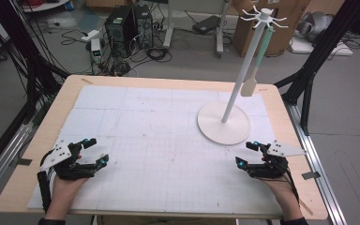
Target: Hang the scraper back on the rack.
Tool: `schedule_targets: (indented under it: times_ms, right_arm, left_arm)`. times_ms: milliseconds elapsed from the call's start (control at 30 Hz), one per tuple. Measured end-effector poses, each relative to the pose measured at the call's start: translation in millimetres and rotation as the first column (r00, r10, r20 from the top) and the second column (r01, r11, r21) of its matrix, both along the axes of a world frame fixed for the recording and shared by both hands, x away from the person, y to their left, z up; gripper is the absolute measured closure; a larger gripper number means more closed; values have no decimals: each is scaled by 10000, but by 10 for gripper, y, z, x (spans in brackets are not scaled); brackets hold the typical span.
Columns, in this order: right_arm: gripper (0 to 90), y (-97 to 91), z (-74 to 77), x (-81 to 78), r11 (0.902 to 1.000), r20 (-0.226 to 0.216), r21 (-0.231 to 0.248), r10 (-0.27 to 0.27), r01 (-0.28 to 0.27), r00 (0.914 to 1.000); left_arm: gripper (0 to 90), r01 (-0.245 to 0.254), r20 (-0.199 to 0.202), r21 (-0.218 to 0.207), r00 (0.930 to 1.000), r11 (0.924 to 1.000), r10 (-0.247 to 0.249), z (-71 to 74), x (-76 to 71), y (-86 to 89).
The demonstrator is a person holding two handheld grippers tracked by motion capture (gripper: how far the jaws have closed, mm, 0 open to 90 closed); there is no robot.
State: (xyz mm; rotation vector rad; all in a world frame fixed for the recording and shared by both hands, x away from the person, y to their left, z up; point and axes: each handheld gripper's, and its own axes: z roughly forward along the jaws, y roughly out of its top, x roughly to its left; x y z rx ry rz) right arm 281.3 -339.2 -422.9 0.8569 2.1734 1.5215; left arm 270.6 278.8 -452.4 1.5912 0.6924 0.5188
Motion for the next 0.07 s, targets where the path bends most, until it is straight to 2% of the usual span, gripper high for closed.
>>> schedule_targets:
  times_ms: [67]
  right_arm:
    - [220, -9, 3, 0, 10000, 9, 20, -31, 31, 10000]
  left_arm:
    - [179, -4, 2, -6, 10000, 10000, 4, 0, 0, 0]
